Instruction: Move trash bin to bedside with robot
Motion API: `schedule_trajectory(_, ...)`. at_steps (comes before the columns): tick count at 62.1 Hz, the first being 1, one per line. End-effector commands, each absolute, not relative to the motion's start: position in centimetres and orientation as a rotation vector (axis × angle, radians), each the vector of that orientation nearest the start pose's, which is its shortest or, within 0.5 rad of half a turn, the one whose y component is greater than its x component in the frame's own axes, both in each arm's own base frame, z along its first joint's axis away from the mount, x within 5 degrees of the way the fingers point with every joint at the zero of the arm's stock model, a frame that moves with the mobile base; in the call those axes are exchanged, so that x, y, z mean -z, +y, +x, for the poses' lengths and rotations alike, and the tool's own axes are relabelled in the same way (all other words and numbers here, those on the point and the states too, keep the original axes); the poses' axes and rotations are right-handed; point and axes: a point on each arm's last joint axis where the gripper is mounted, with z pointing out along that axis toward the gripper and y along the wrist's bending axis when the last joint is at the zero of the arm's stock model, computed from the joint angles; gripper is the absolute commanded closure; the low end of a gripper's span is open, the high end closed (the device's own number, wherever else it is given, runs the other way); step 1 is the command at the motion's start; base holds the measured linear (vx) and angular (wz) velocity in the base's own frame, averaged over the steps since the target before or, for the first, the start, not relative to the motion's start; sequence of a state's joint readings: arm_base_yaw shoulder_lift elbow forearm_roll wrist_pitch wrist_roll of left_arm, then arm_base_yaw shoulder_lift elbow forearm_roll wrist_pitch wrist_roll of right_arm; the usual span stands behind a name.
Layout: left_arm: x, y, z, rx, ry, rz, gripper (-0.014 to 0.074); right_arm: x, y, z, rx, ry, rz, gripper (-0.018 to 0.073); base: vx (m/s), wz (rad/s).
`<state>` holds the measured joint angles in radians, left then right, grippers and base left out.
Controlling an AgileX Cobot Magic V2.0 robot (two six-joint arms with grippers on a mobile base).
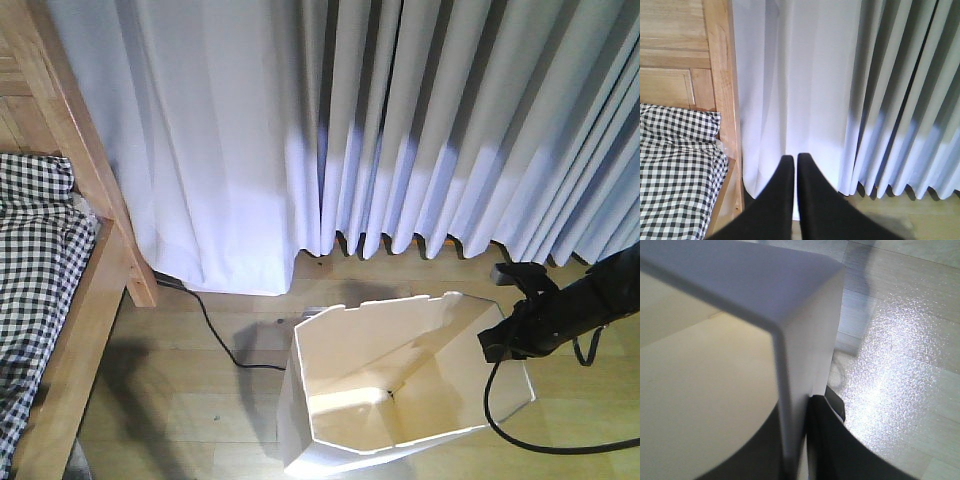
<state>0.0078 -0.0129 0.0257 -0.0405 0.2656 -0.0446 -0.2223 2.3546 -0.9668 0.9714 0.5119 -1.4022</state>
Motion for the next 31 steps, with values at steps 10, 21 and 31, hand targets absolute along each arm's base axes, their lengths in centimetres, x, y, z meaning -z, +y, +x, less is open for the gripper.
schedule_trajectory(10, -18.42, -0.03, 5.53, 0.072, 1.689, -0.081, 0.0602, -0.95, -2.18, 32.09, -0.825, 2.842, -0.377, 0.0564, 0.00, 0.00)
schedule_trajectory(21, -18.42, -0.03, 5.53, 0.072, 1.689, -0.081, 0.0602, -0.95, -2.18, 32.09, -0.825, 2.842, -0.377, 0.0564, 0.00, 0.00)
schedule_trajectory(31, -18.42, -0.03, 5.53, 0.072, 1.689, -0.081, 0.0602, -0.95, -2.18, 32.09, -0.825, 2.842, -0.377, 0.0564, 0.00, 0.00)
